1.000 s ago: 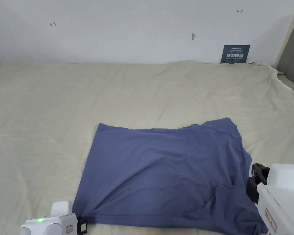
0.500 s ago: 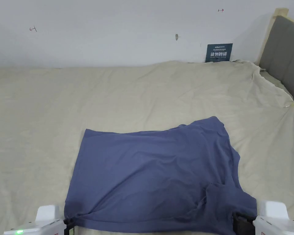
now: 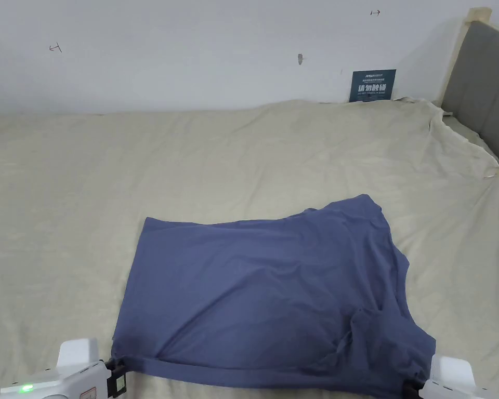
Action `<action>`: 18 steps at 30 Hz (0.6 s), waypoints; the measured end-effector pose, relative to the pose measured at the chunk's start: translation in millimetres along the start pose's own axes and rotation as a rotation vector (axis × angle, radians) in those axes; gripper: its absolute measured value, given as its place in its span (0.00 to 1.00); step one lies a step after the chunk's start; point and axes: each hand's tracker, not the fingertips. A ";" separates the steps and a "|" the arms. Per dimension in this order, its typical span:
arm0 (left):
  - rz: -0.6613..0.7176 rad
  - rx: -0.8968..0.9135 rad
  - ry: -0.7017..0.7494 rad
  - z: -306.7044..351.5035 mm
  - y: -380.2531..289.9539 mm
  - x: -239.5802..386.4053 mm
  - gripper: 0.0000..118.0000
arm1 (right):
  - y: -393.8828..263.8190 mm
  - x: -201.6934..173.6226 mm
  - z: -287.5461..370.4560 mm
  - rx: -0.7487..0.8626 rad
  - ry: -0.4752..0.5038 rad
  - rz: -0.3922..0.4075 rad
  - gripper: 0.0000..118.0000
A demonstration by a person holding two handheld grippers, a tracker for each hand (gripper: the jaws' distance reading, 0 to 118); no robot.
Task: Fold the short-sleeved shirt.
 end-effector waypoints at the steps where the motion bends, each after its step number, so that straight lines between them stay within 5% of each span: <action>1: 0.002 0.005 -0.003 1.9 0.8 -0.6 0.05 | 2.0 -0.9 5.9 0.011 0.005 0.005 0.08; 18: 0.001 0.100 -0.028 -15.7 88.7 3.3 0.05 | 132.2 -13.1 16.2 0.161 0.030 0.046 0.08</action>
